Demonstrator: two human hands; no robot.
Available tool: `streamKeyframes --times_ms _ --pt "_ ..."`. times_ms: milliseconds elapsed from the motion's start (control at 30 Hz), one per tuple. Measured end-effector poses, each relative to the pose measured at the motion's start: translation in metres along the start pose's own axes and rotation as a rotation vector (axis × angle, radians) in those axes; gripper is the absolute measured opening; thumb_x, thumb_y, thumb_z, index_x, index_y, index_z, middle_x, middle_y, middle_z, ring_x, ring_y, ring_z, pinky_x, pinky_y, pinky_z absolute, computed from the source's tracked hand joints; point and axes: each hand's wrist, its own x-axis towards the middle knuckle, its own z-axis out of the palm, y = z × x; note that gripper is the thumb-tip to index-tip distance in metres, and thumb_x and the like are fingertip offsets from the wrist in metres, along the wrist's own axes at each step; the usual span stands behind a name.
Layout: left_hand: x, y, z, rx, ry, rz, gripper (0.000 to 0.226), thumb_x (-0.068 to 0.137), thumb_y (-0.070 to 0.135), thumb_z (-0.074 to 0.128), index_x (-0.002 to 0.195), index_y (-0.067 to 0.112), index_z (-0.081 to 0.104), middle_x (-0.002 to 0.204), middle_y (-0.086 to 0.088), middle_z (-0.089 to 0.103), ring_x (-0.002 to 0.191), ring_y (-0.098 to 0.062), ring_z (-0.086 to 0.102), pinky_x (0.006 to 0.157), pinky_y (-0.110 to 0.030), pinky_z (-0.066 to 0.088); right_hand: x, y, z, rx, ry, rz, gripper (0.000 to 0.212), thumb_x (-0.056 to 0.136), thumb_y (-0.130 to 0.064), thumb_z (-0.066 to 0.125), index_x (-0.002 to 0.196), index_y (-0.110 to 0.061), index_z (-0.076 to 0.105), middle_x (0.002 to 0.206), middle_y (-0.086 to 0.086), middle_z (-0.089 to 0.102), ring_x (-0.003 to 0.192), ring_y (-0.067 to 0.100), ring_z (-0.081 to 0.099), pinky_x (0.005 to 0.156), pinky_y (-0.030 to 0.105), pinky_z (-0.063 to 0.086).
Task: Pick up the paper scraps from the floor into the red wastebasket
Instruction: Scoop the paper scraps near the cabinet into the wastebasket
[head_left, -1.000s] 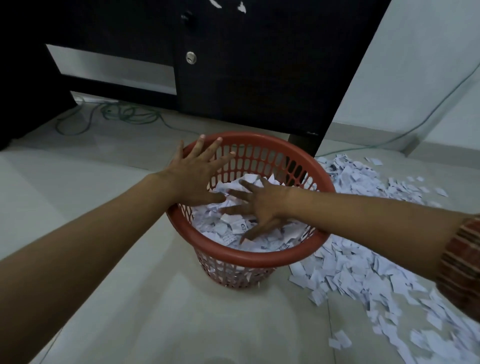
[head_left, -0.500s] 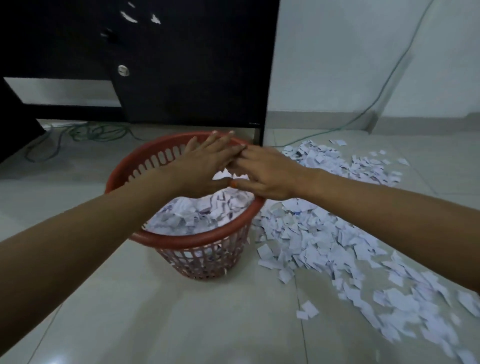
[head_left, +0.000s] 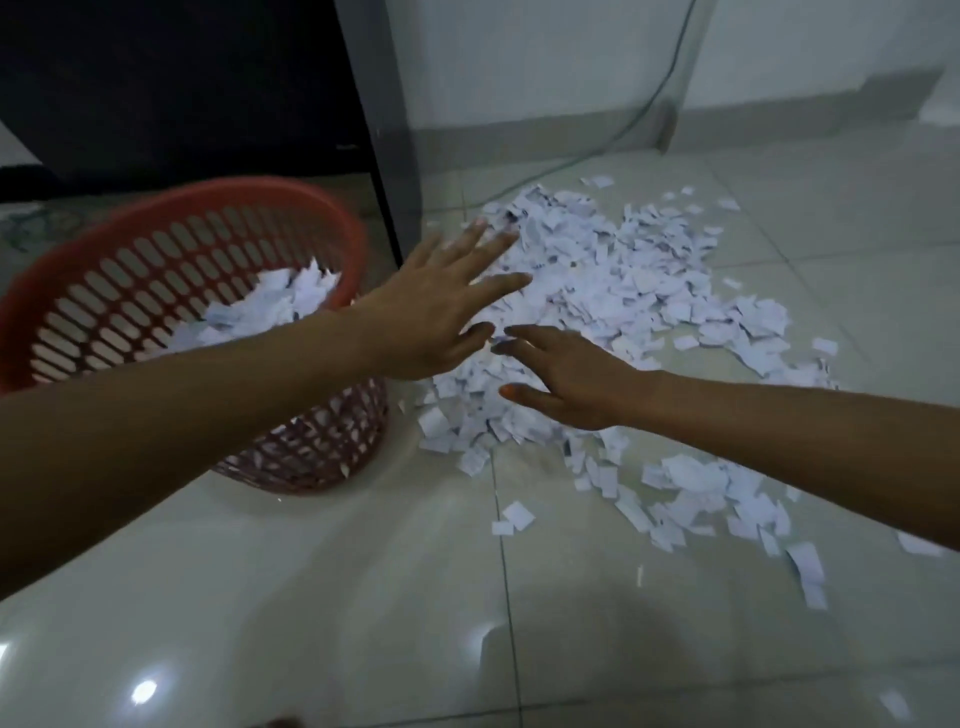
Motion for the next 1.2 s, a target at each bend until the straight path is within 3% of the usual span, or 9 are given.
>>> streamKeyframes --times_ms 167,300,433,633,767,967,1133,1200 --pt "0.007 0.026 0.049 0.045 -0.200 -0.020 0.061 0.101 0.040 0.033 0.155 0.023 0.007 0.162 -0.008 -0.011 0.148 -0.030 -0.011 0.119 -0.052 0.005 -0.038 0.010 0.054 -0.088 -0.224 -0.049 0.072 0.096 -0.063 0.024 0.154 -0.022 0.013 0.161 0.013 0.007 0.147 0.030 0.012 0.116 0.048 0.024" --pt "-0.006 0.032 0.080 0.066 -0.369 -0.034 0.060 0.103 0.039 0.028 0.155 0.023 0.002 0.161 -0.007 -0.017 0.147 -0.029 -0.017 0.119 -0.050 0.001 -0.059 0.002 0.102 -0.150 -0.343 -0.232 0.077 0.094 -0.066 0.022 0.155 -0.025 0.000 0.161 0.009 -0.010 0.148 0.032 -0.005 0.119 0.051 0.011" --pt "-0.026 0.034 0.102 0.082 -0.482 -0.061 0.061 0.103 0.039 0.027 0.154 0.022 -0.001 0.160 -0.008 -0.018 0.147 -0.030 -0.017 0.119 -0.051 0.001 -0.074 -0.014 0.142 -0.154 -0.444 -0.463 0.078 0.095 -0.068 0.026 0.154 -0.028 -0.005 0.160 0.004 -0.018 0.146 0.031 -0.019 0.113 0.054 -0.013" --pt "-0.056 0.038 0.132 0.116 -0.575 -0.080 0.063 0.102 0.040 0.028 0.154 0.019 -0.001 0.161 -0.011 -0.014 0.148 -0.033 -0.011 0.118 -0.052 0.007 -0.076 -0.009 0.170 -0.161 -0.381 -0.553 0.081 0.093 -0.073 0.021 0.155 -0.025 0.002 0.162 0.004 -0.005 0.147 0.032 -0.012 0.112 0.059 -0.014" --pt "-0.062 0.044 0.143 0.109 -0.614 -0.112 0.065 0.102 0.040 0.028 0.154 0.017 -0.005 0.161 -0.010 -0.014 0.148 -0.033 -0.012 0.118 -0.054 0.008 -0.045 0.012 0.162 -0.218 -0.347 -0.366 0.087 0.090 -0.077 0.015 0.155 -0.021 -0.001 0.161 0.006 -0.008 0.147 0.032 -0.011 0.114 0.063 -0.007" --pt "-0.054 0.059 0.153 0.085 -0.642 -0.158 0.065 0.103 0.039 0.025 0.153 0.016 -0.008 0.161 -0.009 -0.016 0.148 -0.031 -0.010 0.118 -0.050 0.007 -0.014 0.065 0.133 -0.371 -0.328 -0.160 0.087 0.083 -0.078 -0.002 0.147 -0.021 -0.021 0.160 0.003 -0.015 0.146 0.028 -0.019 0.113 0.059 -0.014" --pt "-0.039 0.063 0.160 0.083 -0.607 -0.124 0.066 0.103 0.040 0.024 0.153 0.014 -0.010 0.161 -0.010 -0.015 0.148 -0.031 -0.010 0.118 -0.048 0.008 -0.051 0.081 0.122 -0.331 -0.270 -0.191 0.087 0.091 -0.075 0.009 0.155 -0.016 0.007 0.161 0.007 0.010 0.148 0.035 0.004 0.115 0.062 0.004" --pt "-0.031 0.068 0.163 0.059 -0.584 -0.104 0.066 0.103 0.041 0.024 0.153 0.014 -0.009 0.161 -0.010 -0.015 0.148 -0.031 -0.010 0.118 -0.048 0.007 -0.080 0.078 0.128 -0.303 -0.273 -0.226 0.086 0.092 -0.074 0.015 0.155 -0.017 0.006 0.162 0.007 0.006 0.148 0.035 0.001 0.115 0.062 0.004"
